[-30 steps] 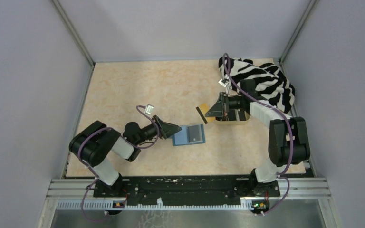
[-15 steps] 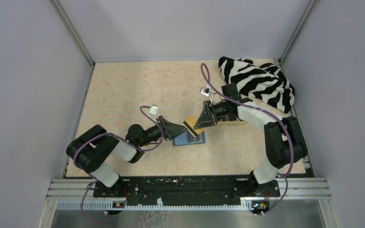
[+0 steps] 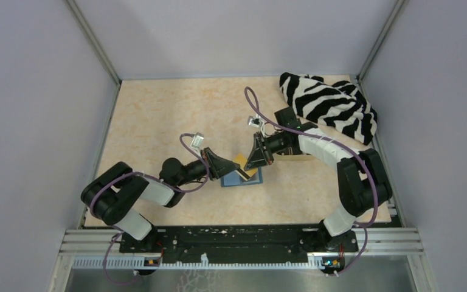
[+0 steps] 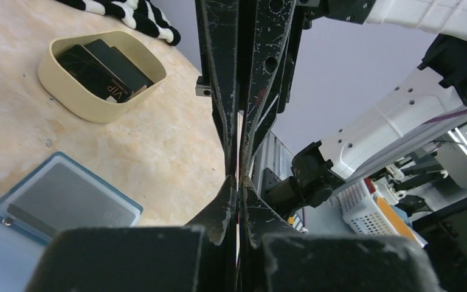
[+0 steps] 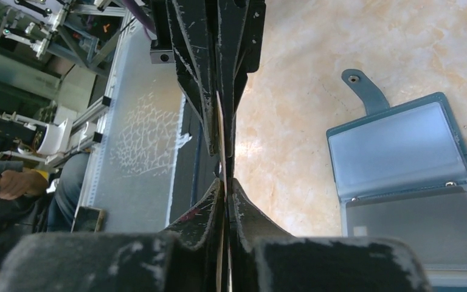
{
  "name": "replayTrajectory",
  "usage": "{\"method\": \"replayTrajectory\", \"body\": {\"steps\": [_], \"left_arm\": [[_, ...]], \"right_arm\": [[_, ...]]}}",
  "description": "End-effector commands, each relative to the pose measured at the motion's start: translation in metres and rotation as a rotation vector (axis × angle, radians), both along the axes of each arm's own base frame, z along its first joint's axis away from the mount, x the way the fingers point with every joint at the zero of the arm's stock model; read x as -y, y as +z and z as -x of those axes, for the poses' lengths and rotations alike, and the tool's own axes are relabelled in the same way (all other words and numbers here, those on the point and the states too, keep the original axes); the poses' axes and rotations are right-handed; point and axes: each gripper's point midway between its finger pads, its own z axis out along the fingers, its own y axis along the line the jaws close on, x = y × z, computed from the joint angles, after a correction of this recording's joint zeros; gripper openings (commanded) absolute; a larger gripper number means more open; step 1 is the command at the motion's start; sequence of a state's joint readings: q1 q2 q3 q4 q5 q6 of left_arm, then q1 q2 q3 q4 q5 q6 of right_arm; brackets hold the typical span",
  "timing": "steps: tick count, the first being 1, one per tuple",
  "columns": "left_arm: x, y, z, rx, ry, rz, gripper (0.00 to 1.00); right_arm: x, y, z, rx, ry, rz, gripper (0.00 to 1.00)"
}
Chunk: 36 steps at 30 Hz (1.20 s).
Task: Put the credit cards into the card holder
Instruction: Pick up the credit card from the storage box, then insert the credit card into the card holder.
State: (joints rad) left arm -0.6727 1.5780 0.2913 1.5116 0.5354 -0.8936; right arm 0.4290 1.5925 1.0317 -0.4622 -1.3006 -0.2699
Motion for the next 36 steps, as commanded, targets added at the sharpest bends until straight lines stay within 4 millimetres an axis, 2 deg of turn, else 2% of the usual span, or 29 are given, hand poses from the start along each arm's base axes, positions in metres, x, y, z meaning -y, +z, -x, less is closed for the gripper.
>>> {"method": "replayTrajectory", "body": {"steps": [1, 4, 8, 13, 17, 20, 26, 36], "left_arm": [[-0.003, 0.043, 0.016, 0.247, -0.035, 0.084, 0.00], [-0.008, 0.019, 0.005, 0.229, 0.002, -0.036, 0.00], [-0.026, -0.024, -0.022, 0.093, 0.057, -0.245, 0.00], [-0.039, -0.047, -0.041, -0.016, 0.041, -0.363, 0.00], [-0.036, -0.057, -0.047, -0.084, -0.033, -0.370, 0.00], [-0.032, -0.065, -0.048, -0.130, -0.087, -0.363, 0.00], [-0.033, -0.077, -0.050, -0.174, -0.121, -0.361, 0.00], [-0.038, -0.098, -0.048, -0.243, -0.177, -0.345, 0.00]], "right_arm": [[-0.005, 0.004, -0.011, 0.113, 0.006, 0.029, 0.13], [0.001, 0.001, -0.022, 0.196, -0.034, 0.110, 0.36], [0.013, -0.008, -0.045, 0.351, -0.132, 0.209, 0.44], [0.026, -0.031, -0.072, 0.462, -0.256, 0.314, 0.39], [0.032, -0.060, -0.082, 0.372, -0.302, 0.428, 0.24], [0.034, -0.080, -0.087, 0.318, -0.312, 0.516, 0.21], [0.032, -0.104, -0.089, 0.310, -0.329, 0.619, 0.20], [0.044, -0.126, -0.097, 0.321, -0.357, 0.770, 0.29]]}}
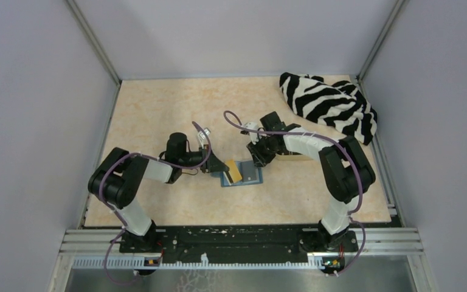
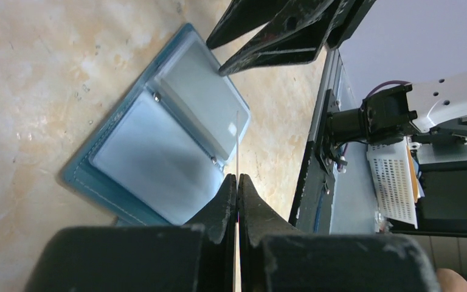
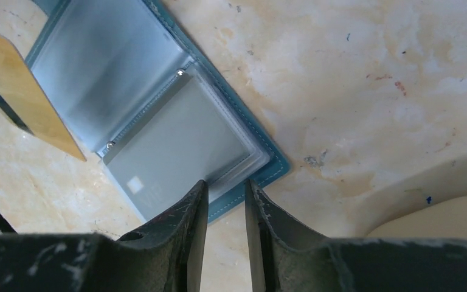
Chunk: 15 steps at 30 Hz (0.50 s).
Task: Put the credit cards into the card holder
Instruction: Insert the credit card into the card holder.
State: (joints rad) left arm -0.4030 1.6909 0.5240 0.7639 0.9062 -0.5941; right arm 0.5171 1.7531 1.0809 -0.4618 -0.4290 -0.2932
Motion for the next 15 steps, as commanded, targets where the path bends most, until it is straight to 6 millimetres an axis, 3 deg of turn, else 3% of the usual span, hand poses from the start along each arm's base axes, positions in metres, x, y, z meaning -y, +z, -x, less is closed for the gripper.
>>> {"method": "replayTrajectory", "body": {"steps": [1, 15], "left_arm": [[0.002, 0.002, -0.001, -0.005, -0.050, 0.041, 0.00], [0.004, -0.012, -0.016, -0.063, -0.019, 0.010, 0.00]], "right_arm": [[0.002, 0.004, -0.018, 0.053, -0.035, 0.056, 0.29], [0.005, 0.000, -0.017, 0.039, -0.031, 0.079, 0.28]]}}
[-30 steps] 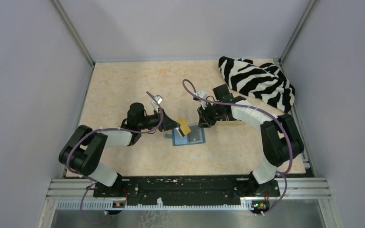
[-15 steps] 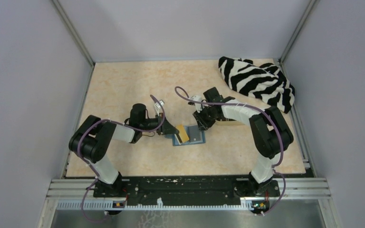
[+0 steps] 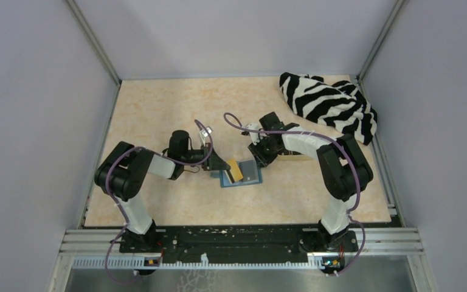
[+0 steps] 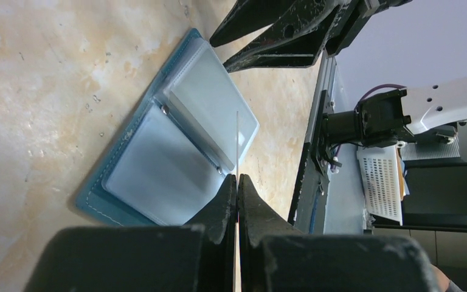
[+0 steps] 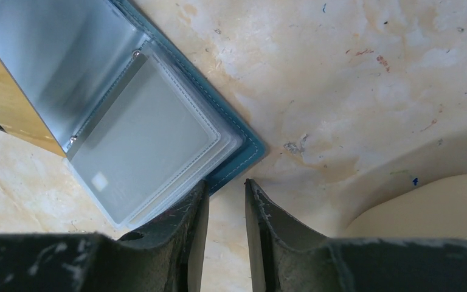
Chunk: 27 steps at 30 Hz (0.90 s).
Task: Put the credit cards into the card holder
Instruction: Insert the credit card into the card holder.
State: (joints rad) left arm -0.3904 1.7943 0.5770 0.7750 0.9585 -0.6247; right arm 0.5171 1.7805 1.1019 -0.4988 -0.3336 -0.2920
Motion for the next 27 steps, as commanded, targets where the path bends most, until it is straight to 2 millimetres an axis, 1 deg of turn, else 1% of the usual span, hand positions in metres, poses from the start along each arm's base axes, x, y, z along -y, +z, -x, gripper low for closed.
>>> {"method": "replayTrajectory", "body": {"steps": [1, 5, 11, 18, 27], "left_arm": [[0.000, 0.000, -0.011, 0.006, 0.015, -0.003, 0.00], [-0.003, -0.007, -0.016, -0.014, 0.036, -0.016, 0.00], [-0.006, -0.016, -0.015, -0.042, 0.048, -0.035, 0.00], [-0.004, -0.018, -0.015, -0.060, 0.037, -0.014, 0.00], [-0.005, -0.028, -0.019, -0.104, 0.071, -0.040, 0.00]], "right_arm": [[-0.010, 0.010, -0.011, 0.033, 0.011, -0.017, 0.29], [-0.010, 0.011, -0.010, 0.030, 0.011, -0.017, 0.29], [-0.010, 0.010, -0.010, 0.025, 0.015, -0.018, 0.28], [-0.011, 0.009, -0.010, 0.022, 0.015, -0.018, 0.29], [-0.011, 0.010, -0.009, 0.020, 0.017, -0.021, 0.29]]}}
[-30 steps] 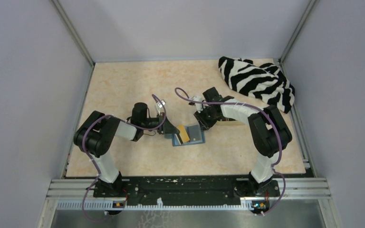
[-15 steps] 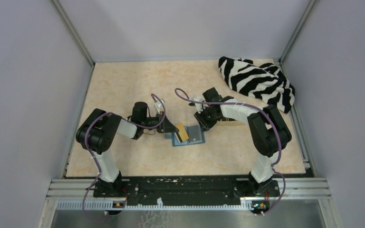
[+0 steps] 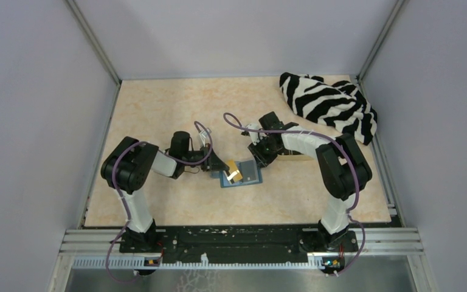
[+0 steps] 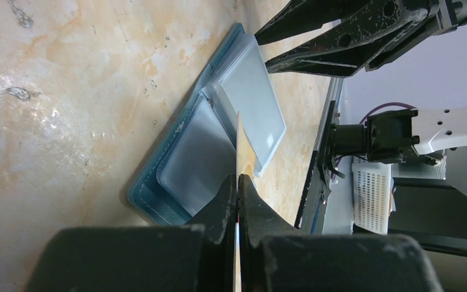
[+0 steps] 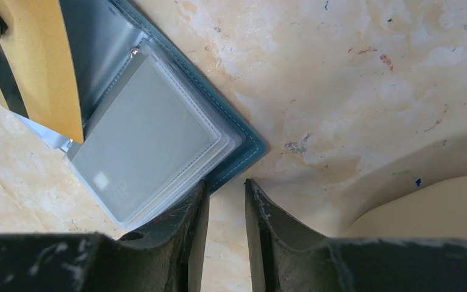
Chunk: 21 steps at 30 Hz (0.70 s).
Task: Put the credit cards into the card holder
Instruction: Insert the credit card into the card holder.
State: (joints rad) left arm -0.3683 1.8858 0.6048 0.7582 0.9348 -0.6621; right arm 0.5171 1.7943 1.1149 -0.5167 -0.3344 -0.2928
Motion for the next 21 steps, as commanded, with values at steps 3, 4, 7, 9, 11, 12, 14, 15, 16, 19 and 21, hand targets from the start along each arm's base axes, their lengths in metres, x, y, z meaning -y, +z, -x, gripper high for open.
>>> {"method": "replayTrajectory", "body": {"steps": [3, 4, 7, 9, 11, 12, 14, 15, 16, 19, 21], "left_arm": [[0.000, -0.005, -0.008, -0.009, 0.025, -0.015, 0.00], [0.000, -0.006, -0.008, -0.016, 0.026, -0.017, 0.00], [-0.001, -0.010, -0.007, -0.032, 0.029, -0.020, 0.00], [-0.001, -0.012, -0.006, -0.042, 0.029, -0.022, 0.00], [0.000, -0.013, -0.005, -0.050, 0.026, -0.024, 0.00], [0.000, -0.014, -0.004, -0.057, 0.024, -0.025, 0.00], [0.000, -0.015, -0.004, -0.064, 0.021, -0.029, 0.00], [0.001, -0.015, -0.003, -0.066, 0.019, -0.031, 0.00], [0.000, -0.017, -0.003, -0.070, 0.019, -0.035, 0.00], [0.001, -0.018, -0.003, -0.078, 0.019, -0.044, 0.00], [0.002, -0.018, -0.004, -0.079, 0.016, -0.045, 0.00]], "right_arm": [[-0.012, 0.012, -0.010, 0.036, 0.016, -0.030, 0.28], [-0.011, 0.011, -0.010, 0.034, 0.016, -0.029, 0.28], [-0.012, 0.012, -0.010, 0.036, 0.016, -0.031, 0.29], [-0.012, 0.012, -0.010, 0.035, 0.016, -0.030, 0.28], [-0.012, 0.012, -0.010, 0.035, 0.017, -0.031, 0.28], [-0.012, 0.011, -0.010, 0.034, 0.016, -0.030, 0.29], [-0.012, 0.011, -0.010, 0.035, 0.017, -0.030, 0.29], [-0.012, 0.011, -0.010, 0.034, 0.019, -0.030, 0.28], [-0.012, 0.012, -0.011, 0.034, 0.017, -0.031, 0.29], [-0.012, 0.011, -0.010, 0.034, 0.018, -0.030, 0.29], [-0.012, 0.011, -0.010, 0.035, 0.018, -0.031, 0.29]]}}
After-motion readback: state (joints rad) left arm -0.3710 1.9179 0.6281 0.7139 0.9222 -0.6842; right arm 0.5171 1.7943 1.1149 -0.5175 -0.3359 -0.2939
